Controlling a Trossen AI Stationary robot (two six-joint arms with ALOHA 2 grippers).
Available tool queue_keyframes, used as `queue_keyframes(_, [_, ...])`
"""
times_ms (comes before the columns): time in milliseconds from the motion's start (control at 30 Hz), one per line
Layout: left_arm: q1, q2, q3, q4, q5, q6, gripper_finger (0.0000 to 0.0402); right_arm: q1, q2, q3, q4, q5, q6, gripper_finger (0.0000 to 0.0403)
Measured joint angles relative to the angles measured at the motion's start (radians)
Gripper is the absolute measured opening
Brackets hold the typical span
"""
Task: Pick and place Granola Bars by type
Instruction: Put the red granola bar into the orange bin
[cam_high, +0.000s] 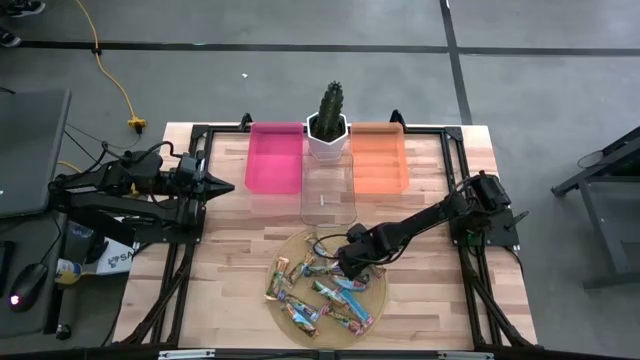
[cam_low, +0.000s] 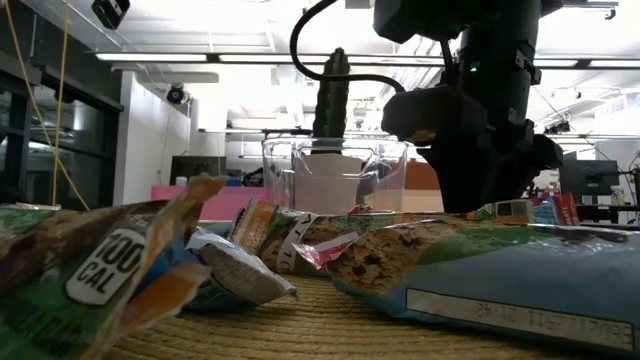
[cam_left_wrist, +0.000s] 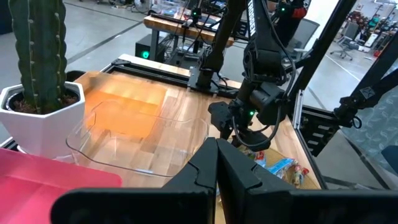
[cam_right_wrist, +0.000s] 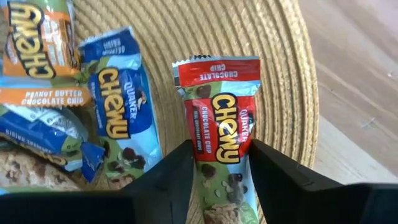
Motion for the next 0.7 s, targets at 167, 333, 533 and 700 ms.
queue_keyframes(167, [0.0,0.0,0.0,0.0,0.0,0.0,0.0001,0.0,0.0,0.0,-0.003,0.03,0.026,0.0124])
queue_keyframes(333, [0.0,0.0,0.0,0.0,0.0,0.0,0.0001,0.0,0.0,0.0,-0.004,0.035,0.03,0.0107])
queue_keyframes(533, [0.0,0.0,0.0,0.0,0.0,0.0,0.0001,0.0,0.0,0.0,-0.003,0.033,0.03,0.0081])
queue_keyframes(700, [0.0,0.0,0.0,0.0,0.0,0.0,0.0001,0.0,-0.01,0.0,0.009,0.019,0.03,0.0064])
